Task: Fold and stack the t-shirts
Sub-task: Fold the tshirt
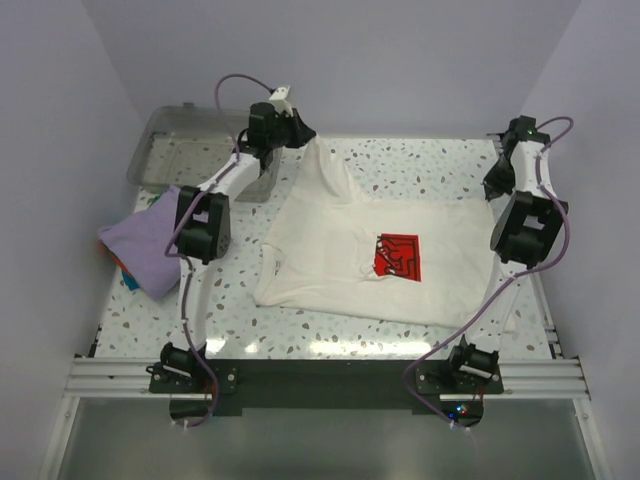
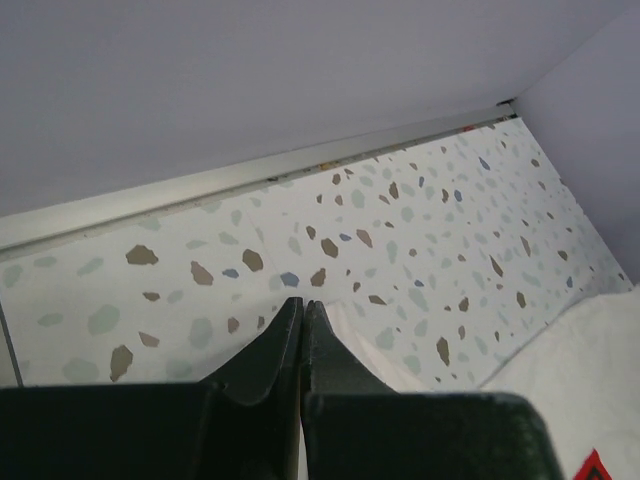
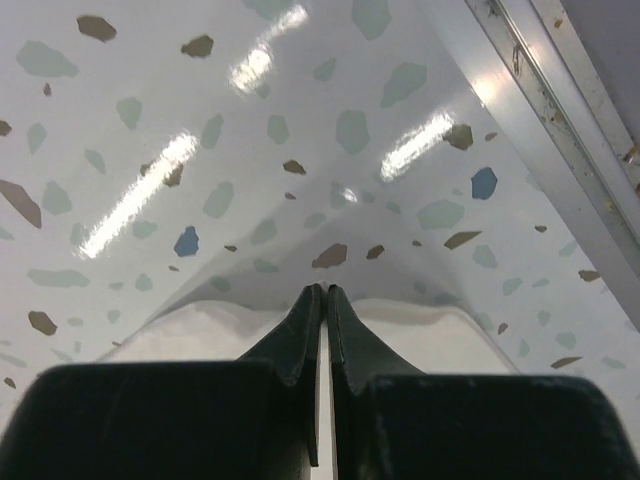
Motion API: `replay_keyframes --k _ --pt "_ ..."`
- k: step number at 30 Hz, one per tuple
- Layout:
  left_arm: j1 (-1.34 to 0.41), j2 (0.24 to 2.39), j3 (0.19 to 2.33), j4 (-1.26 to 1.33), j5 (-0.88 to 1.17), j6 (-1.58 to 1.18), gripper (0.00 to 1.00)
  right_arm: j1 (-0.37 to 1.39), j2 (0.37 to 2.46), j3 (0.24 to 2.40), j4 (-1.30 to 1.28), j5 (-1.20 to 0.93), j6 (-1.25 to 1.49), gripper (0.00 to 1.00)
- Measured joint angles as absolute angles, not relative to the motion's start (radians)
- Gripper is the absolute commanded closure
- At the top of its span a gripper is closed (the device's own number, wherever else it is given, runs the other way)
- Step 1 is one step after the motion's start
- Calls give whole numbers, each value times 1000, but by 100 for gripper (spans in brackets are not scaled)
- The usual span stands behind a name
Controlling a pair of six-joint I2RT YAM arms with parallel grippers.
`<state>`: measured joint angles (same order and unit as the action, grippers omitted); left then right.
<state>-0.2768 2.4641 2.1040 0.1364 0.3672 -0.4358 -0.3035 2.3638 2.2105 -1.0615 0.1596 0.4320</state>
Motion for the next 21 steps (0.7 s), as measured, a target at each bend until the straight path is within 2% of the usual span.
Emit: replay_keyframes --k 8,13,21 --pt "-272 2140 1718 161 511 -426 100 -303 2145 1961 -1036 138 406 100" --pt "-271 1887 1524 166 535 -397 100 -303 1980 1818 -1022 138 395 100" --pt "-271 1615 1264 99 547 -328 100 -335 1782 1562 -995 139 378 100"
